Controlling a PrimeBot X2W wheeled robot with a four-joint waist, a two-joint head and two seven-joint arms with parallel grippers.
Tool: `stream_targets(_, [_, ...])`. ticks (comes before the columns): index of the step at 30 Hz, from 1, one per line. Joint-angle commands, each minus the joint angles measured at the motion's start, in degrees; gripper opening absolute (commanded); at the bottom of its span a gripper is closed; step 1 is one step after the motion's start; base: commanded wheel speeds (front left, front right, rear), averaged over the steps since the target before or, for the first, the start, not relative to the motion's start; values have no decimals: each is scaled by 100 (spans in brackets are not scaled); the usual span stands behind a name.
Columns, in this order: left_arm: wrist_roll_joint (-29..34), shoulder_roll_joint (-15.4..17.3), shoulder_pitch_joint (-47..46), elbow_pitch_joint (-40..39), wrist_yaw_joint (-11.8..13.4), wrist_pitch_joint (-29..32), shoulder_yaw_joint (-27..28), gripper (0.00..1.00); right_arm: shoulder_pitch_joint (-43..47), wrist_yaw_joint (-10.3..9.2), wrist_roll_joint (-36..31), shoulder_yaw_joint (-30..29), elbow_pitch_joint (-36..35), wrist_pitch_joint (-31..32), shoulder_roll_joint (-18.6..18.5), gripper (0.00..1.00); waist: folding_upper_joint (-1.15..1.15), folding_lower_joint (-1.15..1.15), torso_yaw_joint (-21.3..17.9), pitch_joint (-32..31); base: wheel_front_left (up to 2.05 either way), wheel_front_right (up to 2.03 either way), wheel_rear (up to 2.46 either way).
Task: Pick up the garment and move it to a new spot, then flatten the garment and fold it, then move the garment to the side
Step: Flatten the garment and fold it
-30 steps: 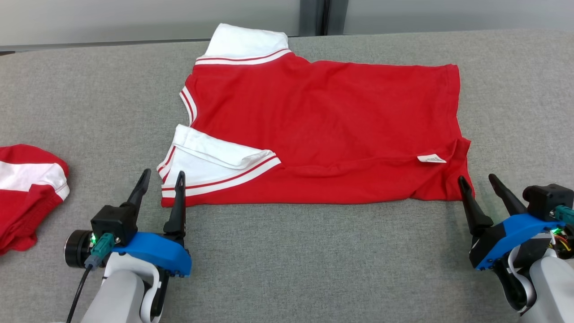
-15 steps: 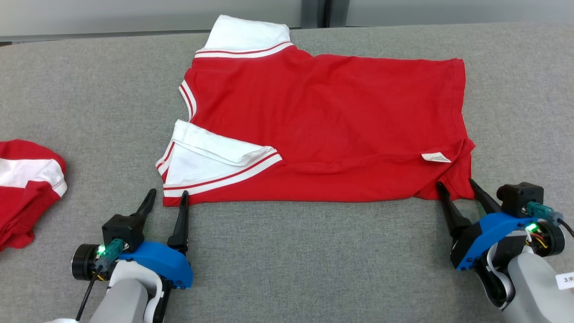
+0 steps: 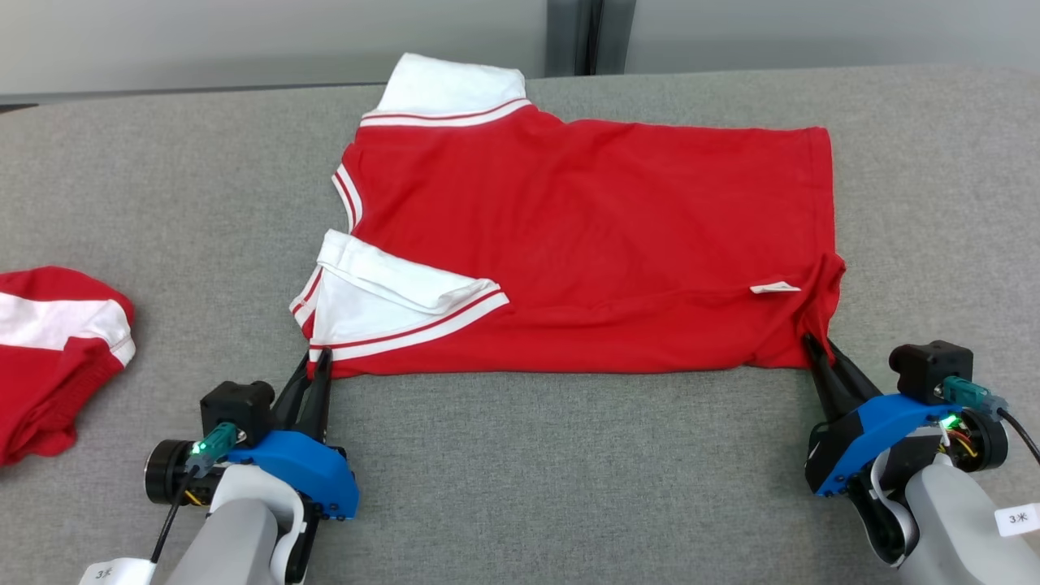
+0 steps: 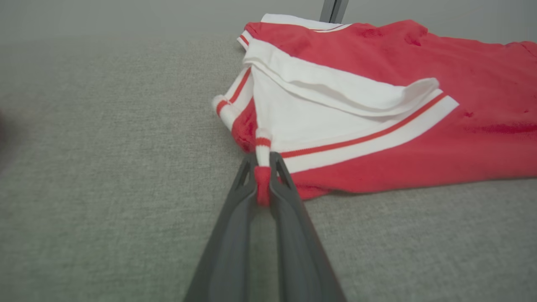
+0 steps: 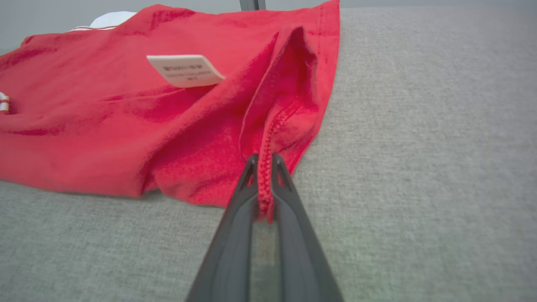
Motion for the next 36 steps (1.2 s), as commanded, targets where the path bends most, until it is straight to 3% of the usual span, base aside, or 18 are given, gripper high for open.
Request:
stream_targets(1, [-20, 43, 34, -18, 15, -18, 55, 0, 26, 1, 64, 14, 8, -61, -4, 0, 0, 0, -31, -72, 0, 0, 0])
stream_targets(13, [-27, 12, 1263, -1098, 304, -25, 365, 0, 931, 0, 312, 56, -553, -124, -81, 0, 0, 0, 20, -680, 0, 0, 0])
stream_targets(23, [-112, -97, 2341, -2048, 589, 79, 305, 0, 2028, 1, 219, -259, -1632, 405, -179, 0, 0, 0, 166, -921, 0, 0, 0])
stream_targets(32, [-141, -19, 2796, -2610, 705, 445, 184, 0, 2908, 1, 46, -833, -2544, 1019, 30, 0, 0, 0, 230, -963, 0, 0, 0])
stream_targets(33, [-153, -23, 2799, -2619, 698, 440, 181, 5, 2929, 1, 25, -856, -2591, 1059, 66, 17, 0, 0, 218, -968, 0, 0, 0])
stream_targets(34, [-158, -25, 2790, -2614, 706, 420, 183, 45, 2938, 1, 19, -871, -2620, 1100, 109, 49, 0, 0, 202, -975, 0, 0, 0])
stream_targets(35, [-160, -38, 2782, -2595, 712, 393, 186, 100, 2943, 1, 8, -869, -2640, 1133, 138, 100, 0, 0, 184, -989, 0, 0, 0])
stream_targets(36, [-164, -61, 2766, -2557, 715, 361, 185, 100, 2940, 1, 0, -883, -2664, 1152, 158, 100, 0, 0, 172, -997, 0, 0, 0])
